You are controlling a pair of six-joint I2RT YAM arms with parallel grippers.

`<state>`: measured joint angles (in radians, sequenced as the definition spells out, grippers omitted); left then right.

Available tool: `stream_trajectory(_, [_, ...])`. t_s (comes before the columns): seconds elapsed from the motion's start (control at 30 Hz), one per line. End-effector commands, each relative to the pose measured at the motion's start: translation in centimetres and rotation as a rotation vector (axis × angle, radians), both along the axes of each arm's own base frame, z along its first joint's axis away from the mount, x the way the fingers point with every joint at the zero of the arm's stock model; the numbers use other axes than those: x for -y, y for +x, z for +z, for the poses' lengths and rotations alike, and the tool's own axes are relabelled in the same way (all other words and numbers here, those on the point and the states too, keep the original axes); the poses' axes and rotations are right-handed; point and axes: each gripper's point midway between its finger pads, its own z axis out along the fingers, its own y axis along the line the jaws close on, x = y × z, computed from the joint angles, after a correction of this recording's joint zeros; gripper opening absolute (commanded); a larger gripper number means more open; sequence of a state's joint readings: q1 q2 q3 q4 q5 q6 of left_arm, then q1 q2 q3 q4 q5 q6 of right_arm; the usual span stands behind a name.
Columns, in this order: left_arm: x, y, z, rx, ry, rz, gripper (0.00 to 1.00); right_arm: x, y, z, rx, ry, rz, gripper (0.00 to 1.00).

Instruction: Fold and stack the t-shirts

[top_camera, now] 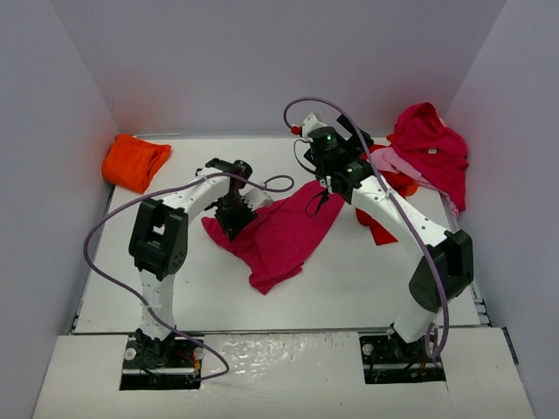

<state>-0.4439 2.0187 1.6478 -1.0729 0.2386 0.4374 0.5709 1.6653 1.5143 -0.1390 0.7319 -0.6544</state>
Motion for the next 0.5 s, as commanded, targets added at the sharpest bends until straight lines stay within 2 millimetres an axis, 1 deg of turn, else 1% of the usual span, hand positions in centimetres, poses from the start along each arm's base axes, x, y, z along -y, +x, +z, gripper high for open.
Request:
stream_trajectory(0.0, [0.0,0.2,1.1,-0.002,0.005,-0.009,0.31,0.0,-0.3,2.6,0.086,0.056,-0.011,1.0])
stream_trajectory(0.27, [-0.3,-0.4,-0.2,-0.064,0.032,-0.011,0.32,-0.1,-0.4,2.6,0.084,0.047,-0.011,1.0])
stream_trajectory(0.47, [-0.5,-0.5,0.1,-0.068,0.042,-0.007,0.32,0.1,-0.7,2.4,0.08,0.032,-0.016,1.0])
